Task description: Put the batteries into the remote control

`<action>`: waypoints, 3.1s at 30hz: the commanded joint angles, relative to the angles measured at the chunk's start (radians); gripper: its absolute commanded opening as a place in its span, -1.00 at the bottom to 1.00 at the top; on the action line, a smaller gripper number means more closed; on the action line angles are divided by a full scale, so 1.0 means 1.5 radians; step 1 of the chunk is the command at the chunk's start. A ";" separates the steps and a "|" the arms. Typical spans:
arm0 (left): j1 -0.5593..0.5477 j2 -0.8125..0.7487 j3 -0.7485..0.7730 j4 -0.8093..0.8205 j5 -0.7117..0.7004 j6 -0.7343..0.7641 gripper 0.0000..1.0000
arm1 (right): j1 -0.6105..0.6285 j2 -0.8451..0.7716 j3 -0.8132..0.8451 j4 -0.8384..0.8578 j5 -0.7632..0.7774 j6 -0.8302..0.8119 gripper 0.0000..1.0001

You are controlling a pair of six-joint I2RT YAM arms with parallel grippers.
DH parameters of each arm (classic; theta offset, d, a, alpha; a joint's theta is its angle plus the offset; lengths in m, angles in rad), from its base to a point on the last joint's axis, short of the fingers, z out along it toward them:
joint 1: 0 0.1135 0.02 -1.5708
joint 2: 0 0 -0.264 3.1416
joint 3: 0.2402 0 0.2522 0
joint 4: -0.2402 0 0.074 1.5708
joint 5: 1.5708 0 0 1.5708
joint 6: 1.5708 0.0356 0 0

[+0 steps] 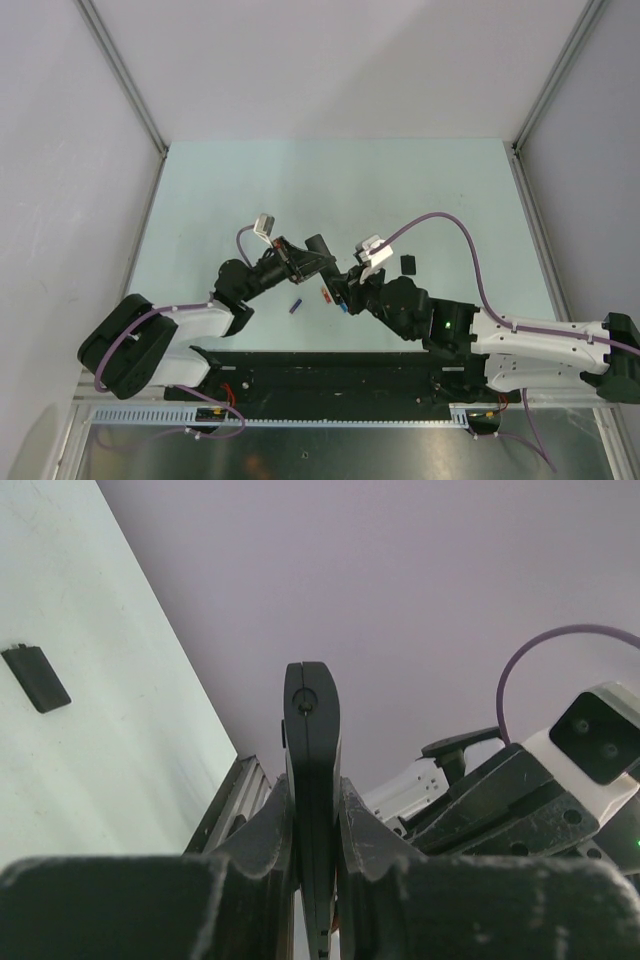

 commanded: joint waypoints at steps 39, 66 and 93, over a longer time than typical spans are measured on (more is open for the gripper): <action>-0.003 0.016 0.009 0.051 -0.054 -0.049 -1.00 | -0.015 0.135 0.131 -0.269 -0.025 0.174 -0.93; -0.002 0.044 0.002 0.058 -0.061 -0.055 -1.00 | -0.011 0.132 0.177 -0.300 0.020 0.191 -0.39; -0.001 0.042 -0.003 0.060 -0.067 -0.045 -1.00 | -0.022 0.019 0.231 -0.348 0.103 0.266 0.31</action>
